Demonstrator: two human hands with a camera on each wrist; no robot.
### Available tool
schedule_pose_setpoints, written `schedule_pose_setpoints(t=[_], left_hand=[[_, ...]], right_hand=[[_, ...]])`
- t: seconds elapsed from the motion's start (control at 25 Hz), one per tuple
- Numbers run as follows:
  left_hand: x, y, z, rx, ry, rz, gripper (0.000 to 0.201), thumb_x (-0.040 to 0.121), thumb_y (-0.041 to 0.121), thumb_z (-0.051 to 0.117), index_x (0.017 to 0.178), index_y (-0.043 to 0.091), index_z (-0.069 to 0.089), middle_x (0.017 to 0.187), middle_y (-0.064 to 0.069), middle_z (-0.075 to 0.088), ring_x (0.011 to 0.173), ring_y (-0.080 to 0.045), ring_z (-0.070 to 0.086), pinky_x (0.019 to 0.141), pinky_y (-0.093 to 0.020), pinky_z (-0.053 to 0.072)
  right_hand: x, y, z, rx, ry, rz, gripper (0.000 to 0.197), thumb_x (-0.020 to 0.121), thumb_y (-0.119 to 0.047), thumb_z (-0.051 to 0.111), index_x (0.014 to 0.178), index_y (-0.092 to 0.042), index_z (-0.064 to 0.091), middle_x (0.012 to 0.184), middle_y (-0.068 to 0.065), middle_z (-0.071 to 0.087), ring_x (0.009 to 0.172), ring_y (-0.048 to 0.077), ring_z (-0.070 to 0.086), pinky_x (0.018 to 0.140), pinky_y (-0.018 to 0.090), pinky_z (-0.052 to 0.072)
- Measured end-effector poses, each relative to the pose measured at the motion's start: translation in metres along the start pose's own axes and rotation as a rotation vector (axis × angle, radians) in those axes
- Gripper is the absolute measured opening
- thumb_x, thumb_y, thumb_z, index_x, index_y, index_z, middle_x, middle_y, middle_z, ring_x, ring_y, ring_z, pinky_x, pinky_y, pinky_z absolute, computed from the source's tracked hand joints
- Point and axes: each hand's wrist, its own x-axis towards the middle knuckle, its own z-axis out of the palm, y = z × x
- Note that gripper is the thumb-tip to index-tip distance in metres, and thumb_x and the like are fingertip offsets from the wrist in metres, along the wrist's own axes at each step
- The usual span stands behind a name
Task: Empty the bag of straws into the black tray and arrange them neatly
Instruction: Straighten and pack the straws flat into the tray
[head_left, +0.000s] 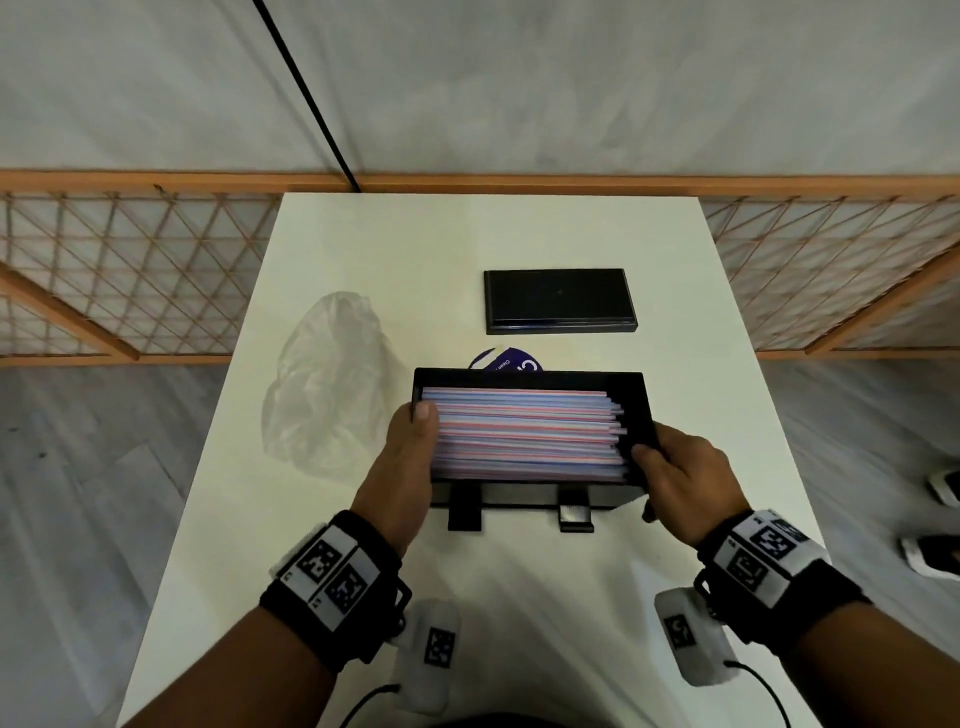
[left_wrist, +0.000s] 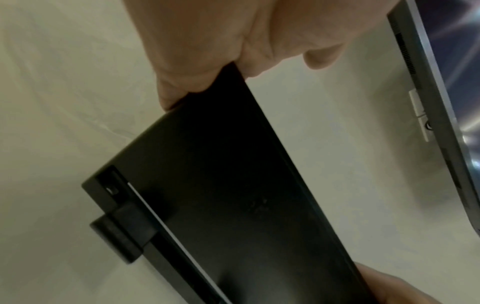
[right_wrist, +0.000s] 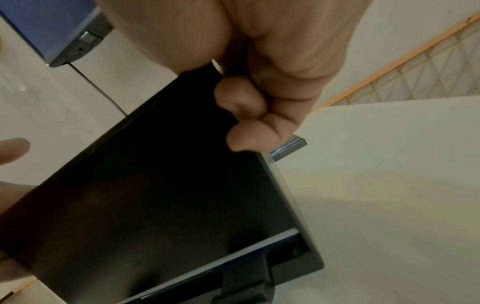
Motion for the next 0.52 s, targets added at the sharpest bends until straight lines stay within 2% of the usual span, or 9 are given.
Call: schedule_pose_setpoints(t=[0.04, 0.12, 0.2, 0.24, 0.28, 0.32, 0.4, 0.44, 0.52], left_hand=[[0.0, -0.002, -0.001, 0.037, -0.001, 0.004, 0.07, 0.072, 0.086, 0.033, 0.118, 0.039, 0.057, 0.121, 0.01, 0.064, 0.115, -0.01, 0.058, 0.107, -0.037, 0.04], [0.0, -0.001, -0.004, 0.173, 0.094, 0.005, 0.075, 0.076, 0.085, 0.035, 0.12, 0.028, 0.056, 0.118, 0.005, 0.065, 0.112, -0.018, 0.06, 0.106, -0.043, 0.044], [-0.002, 0.013, -0.006, 0.305, 0.297, 0.075, 0.056, 0.089, 0.071, 0.045, 0.109, 0.021, 0.059, 0.109, -0.001, 0.067, 0.101, -0.021, 0.061, 0.094, -0.038, 0.046], [-0.002, 0.024, -0.007, 0.296, 0.374, 0.131, 0.044, 0.091, 0.064, 0.049, 0.1, 0.022, 0.06, 0.102, -0.002, 0.068, 0.094, -0.022, 0.062, 0.086, -0.036, 0.045], [0.0, 0.034, -0.007, 0.23, 0.378, 0.174, 0.037, 0.089, 0.06, 0.052, 0.091, 0.023, 0.06, 0.092, -0.001, 0.069, 0.086, -0.022, 0.062, 0.08, -0.037, 0.046], [0.003, 0.043, -0.004, 0.114, 0.324, 0.181, 0.035, 0.087, 0.057, 0.053, 0.085, 0.022, 0.06, 0.081, -0.002, 0.069, 0.075, -0.022, 0.063, 0.072, -0.038, 0.047], [0.009, 0.056, 0.011, -0.135, 0.143, 0.039, 0.035, 0.095, 0.047, 0.053, 0.082, 0.016, 0.06, 0.067, -0.005, 0.066, 0.054, -0.019, 0.059, 0.055, -0.033, 0.045], [0.011, 0.059, 0.02, -0.231, 0.062, -0.079, 0.036, 0.099, 0.044, 0.052, 0.083, 0.013, 0.06, 0.063, -0.006, 0.064, 0.048, -0.017, 0.057, 0.05, -0.029, 0.042], [0.013, 0.06, 0.034, -0.286, -0.027, -0.271, 0.039, 0.101, 0.046, 0.049, 0.084, 0.012, 0.06, 0.061, -0.005, 0.063, 0.044, -0.016, 0.056, 0.048, -0.026, 0.042]], right_hand=[[0.0, 0.001, 0.001, -0.007, -0.017, 0.008, 0.02, 0.097, -0.018, 0.047, 0.101, -0.012, 0.065, 0.07, 0.009, 0.068, 0.044, 0.02, 0.063, 0.058, 0.034, 0.053], [0.0, -0.003, -0.004, -0.072, -0.01, 0.026, 0.016, 0.095, -0.024, 0.055, 0.105, -0.016, 0.065, 0.068, 0.003, 0.067, 0.053, 0.017, 0.063, 0.059, 0.032, 0.049], [0.001, -0.011, -0.016, -0.116, 0.135, 0.028, 0.019, 0.087, -0.03, 0.066, 0.102, -0.018, 0.062, 0.066, -0.002, 0.063, 0.062, 0.013, 0.058, 0.061, 0.029, 0.039], [0.003, -0.018, -0.021, -0.084, 0.216, 0.02, 0.018, 0.084, -0.03, 0.069, 0.095, -0.018, 0.061, 0.066, -0.002, 0.062, 0.063, 0.014, 0.058, 0.062, 0.029, 0.038], [0.005, -0.027, -0.025, 0.026, 0.246, 0.019, 0.015, 0.084, -0.028, 0.07, 0.087, -0.016, 0.061, 0.064, 0.0, 0.061, 0.06, 0.018, 0.058, 0.063, 0.029, 0.04], [0.008, -0.037, -0.026, 0.205, 0.196, 0.048, 0.015, 0.085, -0.024, 0.069, 0.08, -0.013, 0.059, 0.06, 0.004, 0.06, 0.054, 0.023, 0.057, 0.059, 0.031, 0.044], [0.015, -0.06, -0.014, 0.599, -0.061, 0.206, 0.021, 0.091, -0.016, 0.063, 0.074, -0.008, 0.055, 0.058, 0.012, 0.054, 0.044, 0.026, 0.052, 0.05, 0.032, 0.046], [0.019, -0.069, -0.006, 0.709, -0.196, 0.317, 0.02, 0.093, -0.017, 0.059, 0.076, -0.008, 0.055, 0.059, 0.012, 0.054, 0.044, 0.025, 0.053, 0.048, 0.031, 0.047], [0.025, -0.079, 0.008, 0.712, -0.365, 0.468, 0.019, 0.096, -0.021, 0.054, 0.083, -0.008, 0.057, 0.062, 0.01, 0.057, 0.048, 0.023, 0.059, 0.05, 0.03, 0.053]])
